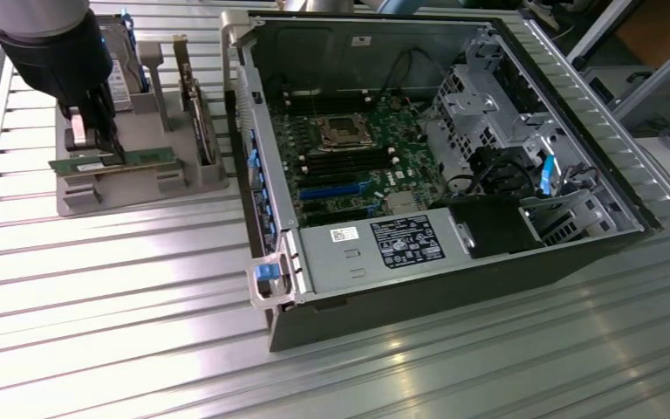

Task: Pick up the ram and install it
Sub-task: 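Pick up the ram and move it above insertion slot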

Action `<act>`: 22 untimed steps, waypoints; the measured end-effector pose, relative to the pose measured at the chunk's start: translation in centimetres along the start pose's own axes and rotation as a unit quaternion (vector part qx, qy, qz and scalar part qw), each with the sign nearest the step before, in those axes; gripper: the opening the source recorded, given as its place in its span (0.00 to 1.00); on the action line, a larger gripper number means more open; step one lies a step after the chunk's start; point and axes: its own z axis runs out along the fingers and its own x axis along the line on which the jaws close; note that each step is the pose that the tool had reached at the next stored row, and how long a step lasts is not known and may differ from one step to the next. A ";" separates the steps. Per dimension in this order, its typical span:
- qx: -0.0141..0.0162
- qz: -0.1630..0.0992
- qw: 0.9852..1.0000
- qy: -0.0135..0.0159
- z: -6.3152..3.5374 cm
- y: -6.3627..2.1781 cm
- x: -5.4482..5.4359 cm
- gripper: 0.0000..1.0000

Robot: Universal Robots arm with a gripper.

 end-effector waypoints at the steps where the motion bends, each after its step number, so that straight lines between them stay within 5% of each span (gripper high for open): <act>1: 0.000 0.000 1.000 0.000 -0.06 0.00 0.0 0.13; 22: 0.000 0.000 1.000 0.001 -1.22 -0.05 0.1 0.13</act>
